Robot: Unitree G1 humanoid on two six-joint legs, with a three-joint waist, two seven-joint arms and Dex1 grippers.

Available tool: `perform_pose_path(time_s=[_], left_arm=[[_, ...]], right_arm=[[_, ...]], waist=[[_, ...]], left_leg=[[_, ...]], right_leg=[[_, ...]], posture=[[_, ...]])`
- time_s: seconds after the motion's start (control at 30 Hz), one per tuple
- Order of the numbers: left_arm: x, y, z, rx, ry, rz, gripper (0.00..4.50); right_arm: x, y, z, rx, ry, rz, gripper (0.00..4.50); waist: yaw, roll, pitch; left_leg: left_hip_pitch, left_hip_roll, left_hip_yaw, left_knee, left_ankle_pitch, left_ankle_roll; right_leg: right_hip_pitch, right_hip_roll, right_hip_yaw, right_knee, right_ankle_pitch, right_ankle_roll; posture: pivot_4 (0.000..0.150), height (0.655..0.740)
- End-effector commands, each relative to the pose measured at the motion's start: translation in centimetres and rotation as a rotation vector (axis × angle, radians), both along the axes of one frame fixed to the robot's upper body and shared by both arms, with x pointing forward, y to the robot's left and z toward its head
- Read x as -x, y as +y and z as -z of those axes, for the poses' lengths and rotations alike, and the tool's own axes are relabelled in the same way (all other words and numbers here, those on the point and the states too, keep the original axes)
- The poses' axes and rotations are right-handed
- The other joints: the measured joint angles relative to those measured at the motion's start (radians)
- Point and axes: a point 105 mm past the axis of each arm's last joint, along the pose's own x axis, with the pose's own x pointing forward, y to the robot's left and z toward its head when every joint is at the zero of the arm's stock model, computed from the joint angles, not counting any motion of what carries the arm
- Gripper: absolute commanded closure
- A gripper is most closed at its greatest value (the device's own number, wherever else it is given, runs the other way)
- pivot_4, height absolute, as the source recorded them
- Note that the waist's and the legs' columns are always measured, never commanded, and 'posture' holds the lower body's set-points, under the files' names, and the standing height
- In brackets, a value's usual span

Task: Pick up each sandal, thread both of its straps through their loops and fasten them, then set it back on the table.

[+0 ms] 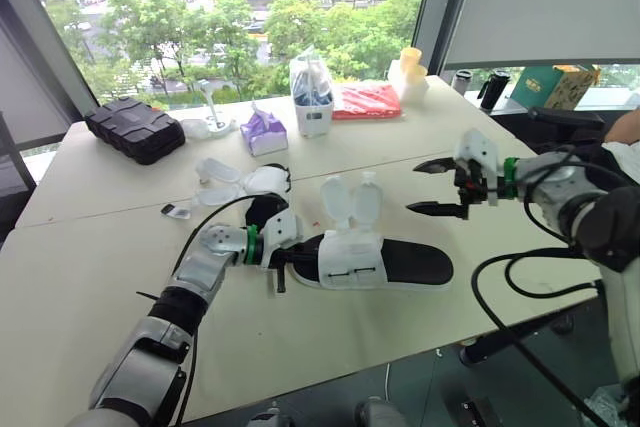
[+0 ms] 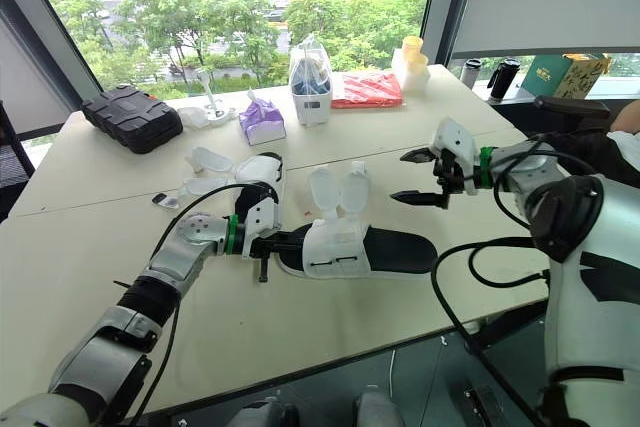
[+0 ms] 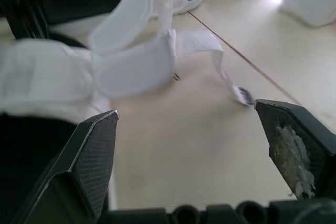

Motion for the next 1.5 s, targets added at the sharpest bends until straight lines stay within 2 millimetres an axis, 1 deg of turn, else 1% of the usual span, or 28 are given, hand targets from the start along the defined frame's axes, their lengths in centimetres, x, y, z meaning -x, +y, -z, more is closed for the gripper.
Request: perform_pose_path(time_s=[0.03,0.1,0.13,0.23,0.33,0.4,0.47,0.6,0.77,0.87,1.03,1.3,1.33,1.4,1.5], left_arm=[[0.0,-0.3,0.1,0.002,-0.006,0.002,4.48],[0.0,-0.3,0.2,0.002,-0.008,0.002,4.48],[0.0,-0.4,0.0,0.004,-0.011,0.003,4.48],[0.0,-0.5,-0.2,0.007,-0.017,0.005,4.48],[0.0,-0.5,-0.3,0.01,-0.02,0.002,4.48],[0.1,-0.5,-0.4,0.011,-0.019,-0.001,4.48],[0.1,-0.4,-0.3,0.01,-0.019,-0.003,4.48],[0.1,-0.4,-0.4,0.011,-0.018,-0.008,4.48],[0.1,-0.5,-0.4,0.011,-0.019,-0.01,4.48],[0.1,-0.7,-0.6,0.023,-0.021,-0.011,4.48],[0.2,-0.8,-0.7,0.026,-0.021,-0.008,4.48],[0.2,-1.0,-0.7,0.027,-0.021,-0.003,4.48],[0.2,-1.0,-0.7,0.027,-0.021,-0.002,4.5],[0.2,-1.0,-0.7,0.028,-0.021,-0.002,4.5],[0.2,-1.0,-0.7,0.028,-0.021,-0.001,4.5]], right_arm=[[-0.2,1.9,-1.0,-0.163,0.238,0.059,0.0],[-0.4,3.0,-0.8,-0.244,0.382,0.133,0.0],[-0.5,3.8,-0.4,-0.273,0.454,0.162,0.0],[-0.5,5.1,0.7,-0.301,0.561,0.211,0.0],[-0.6,6.7,1.4,-0.317,0.61,0.221,0.0],[-0.9,7.7,0.9,-0.361,0.609,0.217,0.0],[-1.3,8.2,0.3,-0.404,0.599,0.221,0.0],[-2.1,8.6,-1.3,-0.481,0.576,0.223,0.0],[-2.3,8.7,-1.8,-0.511,0.58,0.22,0.0],[-2.7,8.7,-2.6,-0.567,0.589,0.231,0.0],[-3.3,8.4,-4.1,-0.662,0.594,0.248,0.0],[-4.0,7.8,-6.0,-0.716,0.564,0.234,0.0],[-4.1,7.8,-6.2,-0.719,0.558,0.23,0.51],[-4.0,7.7,-6.6,-0.725,0.545,0.22,1.29],[-3.3,7.7,-7.2,-0.733,0.516,0.197,2.86]], waist=[[0.003,0.0,0.0],[0.009,0.0,0.0],[0.012,0.0,0.0],[0.016,0.001,-0.001],[0.018,0.001,-0.001],[0.019,0.001,-0.001],[0.019,0.001,-0.001],[0.017,0.001,-0.001],[0.018,0.001,-0.001],[0.017,0.001,-0.001],[0.018,0.001,-0.001],[0.021,0.001,-0.001],[0.021,0.001,-0.001],[0.023,0.001,-0.001],[0.025,0.001,-0.001]], left_leg=[[0.0,0.0,0.0,0.0,0.0,0.0],[0.0,0.0,0.0,0.0,-0.001,0.0],[-0.001,0.0,-0.001,0.0,-0.001,-0.001],[-0.003,0.0,-0.001,0.0,-0.001,-0.001],[-0.012,0.0,-0.001,0.003,-0.001,-0.001],[-0.016,-0.002,-0.001,0.003,0.0,-0.002],[-0.016,-0.002,-0.001,0.003,0.0,-0.002],[-0.016,-0.002,-0.001,0.003,0.0,-0.002],[-0.015,-0.002,-0.001,0.003,0.0,-0.002],[-0.015,-0.002,0.0,0.003,0.0,-0.002],[-0.015,-0.002,0.0,0.004,0.0,-0.001],[-0.016,-0.002,0.0,0.004,0.0,-0.001],[-0.016,-0.002,0.0,0.004,0.0,-0.001],[-0.016,-0.002,0.0,0.004,0.0,-0.001],[-0.017,-0.002,-0.001,0.005,0.0,-0.001]], right_leg=[[0.0,0.0,0.0,0.0,0.0,0.0],[0.0,-0.001,0.0,0.0,0.0,0.0],[-0.001,-0.001,0.0,0.0,0.0,0.0],[-0.003,-0.001,0.0,0.001,0.0,0.0],[-0.013,-0.001,0.0,0.004,0.001,0.0],[-0.018,-0.002,0.0,0.007,0.001,0.001],[-0.018,-0.002,0.0,0.008,0.001,0.001],[-0.018,0.0,0.0,0.008,0.001,0.001],[-0.018,0.0,0.0,0.009,0.001,0.001],[-0.019,0.0,0.0,0.01,0.001,0.001],[-0.019,0.0,0.0,0.01,0.001,0.001],[-0.019,0.0,0.0,0.011,0.001,0.001],[-0.019,0.0,0.0,0.011,0.001,0.001],[-0.019,0.0,0.0,0.011,0.001,0.001],[-0.02,0.0,0.0,0.012,0.001,0.001]], posture=[[0.15,0.74],[0.15,0.74],[0.15,0.74],[0.15,0.74],[0.15,0.74],[0.15,0.74],[0.15,0.74],[0.15,0.74],[0.15,0.74],[0.15,0.74],[0.15,0.74],[0.15,0.74],[0.15,0.74],[0.15,0.74],[0.15,0.74]])
